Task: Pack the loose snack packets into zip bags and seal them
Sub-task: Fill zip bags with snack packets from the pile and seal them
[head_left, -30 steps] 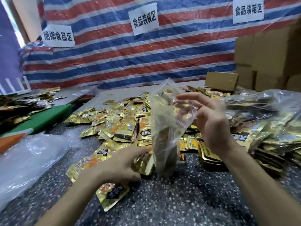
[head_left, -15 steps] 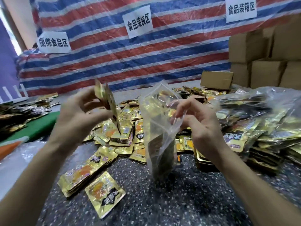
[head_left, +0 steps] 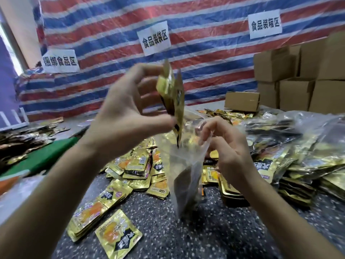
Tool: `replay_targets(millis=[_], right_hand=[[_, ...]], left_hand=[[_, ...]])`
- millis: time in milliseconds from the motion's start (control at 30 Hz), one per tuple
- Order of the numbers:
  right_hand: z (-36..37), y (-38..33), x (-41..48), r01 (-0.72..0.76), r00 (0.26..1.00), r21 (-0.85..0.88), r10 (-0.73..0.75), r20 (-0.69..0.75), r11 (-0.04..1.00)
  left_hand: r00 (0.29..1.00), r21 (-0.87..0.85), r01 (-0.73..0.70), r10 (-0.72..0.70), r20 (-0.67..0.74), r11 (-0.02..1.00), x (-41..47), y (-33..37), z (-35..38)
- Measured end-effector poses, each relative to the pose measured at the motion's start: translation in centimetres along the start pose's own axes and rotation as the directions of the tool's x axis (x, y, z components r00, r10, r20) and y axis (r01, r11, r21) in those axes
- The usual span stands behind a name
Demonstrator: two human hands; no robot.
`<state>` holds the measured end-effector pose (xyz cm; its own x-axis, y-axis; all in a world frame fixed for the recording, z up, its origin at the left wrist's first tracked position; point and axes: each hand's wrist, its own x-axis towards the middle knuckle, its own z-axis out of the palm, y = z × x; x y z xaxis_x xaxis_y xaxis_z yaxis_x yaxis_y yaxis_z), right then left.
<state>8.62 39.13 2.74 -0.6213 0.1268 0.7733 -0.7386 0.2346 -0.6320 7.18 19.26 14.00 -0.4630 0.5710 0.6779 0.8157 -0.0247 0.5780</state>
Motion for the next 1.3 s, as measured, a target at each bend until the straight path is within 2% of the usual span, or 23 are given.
replay_targets(millis=[67, 233, 300, 367, 467, 600, 800, 967, 1067, 1133, 1233, 1300], right_hand=[[0.1, -0.6, 0.5, 0.026, 0.999, -0.055, -0.025, 0.031, 0.998], [0.9, -1.5, 0.9, -0.004, 0.997, -0.086, 0.01, 0.073, 0.996], [0.9, -1.6, 0.9, -0.009, 0.999, -0.089, 0.014, 0.052, 0.996], [0.7, -1.6, 1.0, -0.019, 0.999, -0.092, 0.022, 0.026, 0.996], [0.6, -1.8, 1.1, -0.026, 1.0, -0.1, 0.027, 0.008, 0.995], [0.4, -2.1, 1.1, -0.021, 0.999, -0.126, 0.017, -0.031, 0.992], [0.1, -2.6, 0.8, -0.002, 1.0, -0.104, -0.001, -0.028, 0.995], [-0.5, -2.4, 1.0, -0.021, 0.999, -0.035, 0.02, -0.041, 0.999], [-1.3, -2.1, 1.6, -0.048, 0.999, -0.125, 0.045, -0.029, 0.991], [-1.8, -1.2, 2.0, -0.162, 0.986, 0.053, 0.16, 0.043, 0.985], [-2.1, 0.1, 2.4, -0.395, 0.918, 0.391, 0.372, 0.135, 0.831], [-2.2, 1.1, 2.0, -0.426, 0.902, 0.422, 0.413, 0.127, 0.8]], left_hand=[[0.995, -0.005, 0.06, -0.059, 0.075, 0.998, -0.3, -0.7, 0.6], [0.964, 0.195, 0.186, -0.217, 0.154, 0.963, -0.7, -1.8, 1.5], [0.958, 0.356, 0.184, -0.248, 0.144, 0.916, -0.8, -2.1, 1.5], [0.949, 0.53, 0.191, -0.293, 0.114, 0.826, -1.1, -2.4, 1.2], [0.955, 0.614, 0.21, -0.294, 0.039, 0.761, -1.7, -2.2, 1.1], [0.916, 0.558, 0.385, -0.377, -0.135, 0.735, -3.5, -2.0, 1.3], [0.882, 0.444, 0.471, -0.404, -0.242, 0.762, -5.5, -1.9, 1.7], [0.848, 0.138, 0.521, -0.494, -0.191, 0.842, -4.9, -3.2, 0.6], [0.869, -0.111, 0.472, -0.483, -0.109, 0.875, -3.8, -4.4, 0.2], [0.901, -0.264, 0.417, -0.434, -0.006, 0.87, -3.0, -5.3, 0.1], [0.934, -0.463, 0.335, -0.353, 0.051, 0.821, -2.2, -6.6, 0.7], [0.943, -0.518, 0.293, -0.331, 0.02, 0.804, -1.9, -7.3, 1.4]])
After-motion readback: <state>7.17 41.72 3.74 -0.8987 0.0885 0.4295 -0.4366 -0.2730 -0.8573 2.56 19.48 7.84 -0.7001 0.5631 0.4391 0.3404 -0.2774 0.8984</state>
